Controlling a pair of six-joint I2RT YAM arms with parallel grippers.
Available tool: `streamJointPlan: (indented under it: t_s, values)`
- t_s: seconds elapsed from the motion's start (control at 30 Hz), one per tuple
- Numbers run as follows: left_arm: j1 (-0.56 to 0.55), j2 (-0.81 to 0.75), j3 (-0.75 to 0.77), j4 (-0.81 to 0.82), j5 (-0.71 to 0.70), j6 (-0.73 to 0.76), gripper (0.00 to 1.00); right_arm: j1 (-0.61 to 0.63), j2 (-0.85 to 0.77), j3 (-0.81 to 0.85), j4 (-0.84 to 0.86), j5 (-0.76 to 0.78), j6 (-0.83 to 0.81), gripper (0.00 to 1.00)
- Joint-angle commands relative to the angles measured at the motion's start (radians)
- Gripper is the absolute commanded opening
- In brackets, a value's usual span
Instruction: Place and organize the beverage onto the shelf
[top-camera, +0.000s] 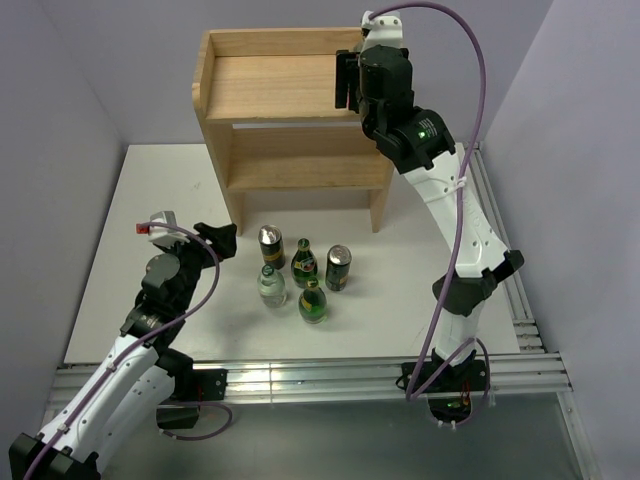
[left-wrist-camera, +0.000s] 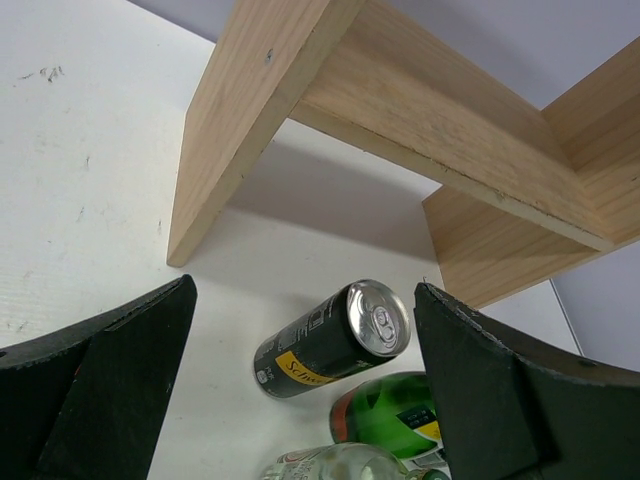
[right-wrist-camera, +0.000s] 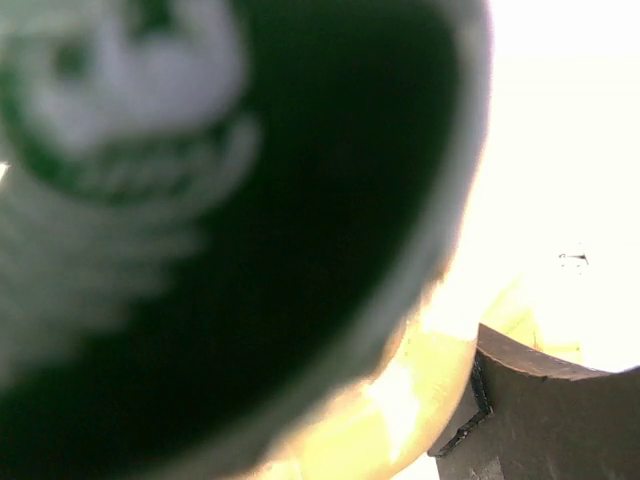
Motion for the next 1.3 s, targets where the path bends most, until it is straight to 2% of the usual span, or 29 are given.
streamJointPlan:
  t_s: [0.0,0.13,0.2,0.23,0.27,0.37,0.43,0.5,0.63,1.03,1.27]
  values:
    - [-0.004,-0.003,0.001,0.04,0.006,0.021,0.98,-0.018,-0.045,0.008,0.162,0.007,0.013,0.0]
    - [-0.004,-0.001,0.002,0.038,0.003,0.023,0.98,-0.029,-0.062,-0.052,0.188,0.02,0.03,0.0]
    - [-0.004,0.003,0.004,0.038,0.003,0.023,0.98,-0.031,-0.074,-0.088,0.2,0.02,0.033,0.11]
    - [-0.004,0.003,0.004,0.039,0.003,0.023,0.98,-0.031,-0.077,-0.098,0.203,0.016,0.039,0.18]
    - [-0.004,0.005,0.002,0.038,0.003,0.023,0.98,-0.032,-0.082,-0.11,0.203,0.014,0.044,0.37]
    - [-0.004,0.005,0.004,0.04,0.003,0.023,0.98,-0.032,-0.083,-0.124,0.198,0.008,0.051,0.69]
    - [-0.004,0.002,0.004,0.036,0.0,0.023,0.98,-0.032,-0.082,-0.128,0.192,0.011,0.061,0.83]
    - [-0.004,-0.001,0.005,0.035,-0.003,0.024,0.98,-0.032,-0.085,-0.133,0.194,0.016,0.062,0.89]
    - [-0.004,-0.006,0.005,0.03,-0.007,0.026,0.98,-0.032,-0.099,-0.153,0.202,0.022,0.068,1.0]
    - [-0.004,-0.006,0.013,0.021,-0.011,0.028,0.98,-0.031,-0.209,-0.259,0.212,0.025,0.097,1.0]
    - [-0.004,-0.004,0.019,0.02,-0.013,0.026,0.98,0.038,-0.399,-0.479,0.235,0.094,0.131,1.0]
